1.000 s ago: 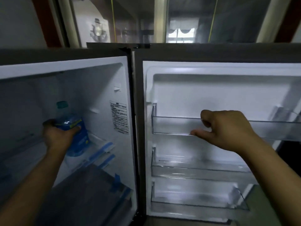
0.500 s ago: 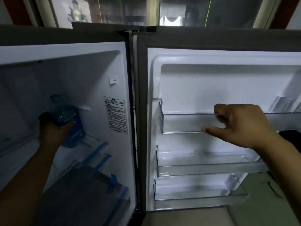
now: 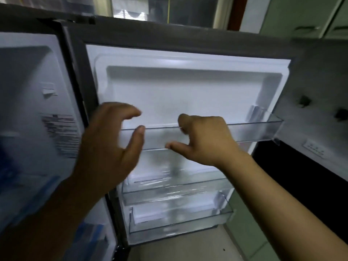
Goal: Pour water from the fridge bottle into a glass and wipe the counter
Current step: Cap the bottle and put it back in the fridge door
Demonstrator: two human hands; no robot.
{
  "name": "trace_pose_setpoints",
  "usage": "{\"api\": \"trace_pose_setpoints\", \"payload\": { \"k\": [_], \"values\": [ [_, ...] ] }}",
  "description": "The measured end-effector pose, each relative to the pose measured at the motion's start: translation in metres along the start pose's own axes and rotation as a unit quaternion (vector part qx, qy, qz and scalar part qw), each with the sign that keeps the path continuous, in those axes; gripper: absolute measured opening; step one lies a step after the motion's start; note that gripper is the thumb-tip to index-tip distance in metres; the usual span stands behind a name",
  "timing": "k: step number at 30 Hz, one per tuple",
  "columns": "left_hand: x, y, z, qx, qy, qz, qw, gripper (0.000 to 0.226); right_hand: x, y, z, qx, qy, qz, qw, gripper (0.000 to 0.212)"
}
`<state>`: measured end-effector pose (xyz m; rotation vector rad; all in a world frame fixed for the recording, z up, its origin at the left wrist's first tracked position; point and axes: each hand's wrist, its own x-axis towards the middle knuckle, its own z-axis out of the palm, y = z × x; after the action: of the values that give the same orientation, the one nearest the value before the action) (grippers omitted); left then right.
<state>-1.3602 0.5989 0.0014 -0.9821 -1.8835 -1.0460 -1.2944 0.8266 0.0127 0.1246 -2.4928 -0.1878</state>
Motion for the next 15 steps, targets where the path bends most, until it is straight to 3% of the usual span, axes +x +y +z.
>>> {"api": "trace_pose_setpoints", "payload": {
  "k": [2, 5, 7, 11, 15],
  "values": [
    [0.012, 0.05, 0.02, -0.003, -0.084, 0.053, 0.995, 0.033, -0.013, -0.014, -0.01, 0.014, 0.02, -0.015, 1.0, 0.042],
    [0.009, 0.082, 0.031, -0.034, -0.212, 0.007, 0.977, 0.041, -0.05, -0.022, -0.033, 0.094, 0.044, 0.01, 0.995, 0.041],
    [-0.002, 0.102, 0.033, -0.036, -0.251, -0.015, 0.967, 0.045, -0.091, -0.01, -0.054, 0.15, 0.08, 0.041, 0.985, 0.043],
    [-0.018, 0.142, 0.05, 0.083, -0.279, 0.04, 0.956, 0.061, -0.168, 0.026, -0.096, 0.174, 0.241, 0.103, 0.949, 0.032],
    [-0.041, 0.209, 0.065, 0.079, -0.252, 0.065, 0.962, 0.05, -0.225, 0.064, -0.128, 0.162, 0.326, 0.15, 0.919, 0.034]
  ]
}}
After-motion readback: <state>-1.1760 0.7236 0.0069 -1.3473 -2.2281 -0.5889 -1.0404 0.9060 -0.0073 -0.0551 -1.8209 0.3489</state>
